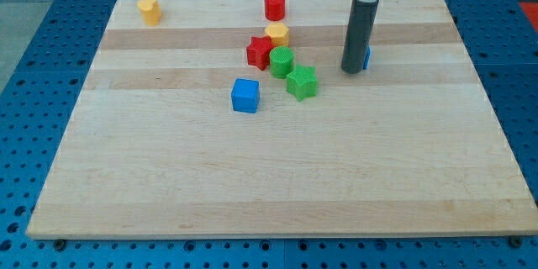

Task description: Move blue triangle towards top right

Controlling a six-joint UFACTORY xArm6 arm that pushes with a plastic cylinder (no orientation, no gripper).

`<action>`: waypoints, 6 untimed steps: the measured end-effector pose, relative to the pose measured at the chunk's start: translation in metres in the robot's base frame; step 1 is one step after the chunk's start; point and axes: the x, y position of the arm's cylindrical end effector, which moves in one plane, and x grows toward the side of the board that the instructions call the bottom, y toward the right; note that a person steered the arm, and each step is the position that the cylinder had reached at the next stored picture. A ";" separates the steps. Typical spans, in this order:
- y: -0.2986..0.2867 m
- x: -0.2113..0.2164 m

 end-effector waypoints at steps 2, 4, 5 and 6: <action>0.033 -0.029; 0.027 -0.060; 0.026 -0.067; 0.039 -0.070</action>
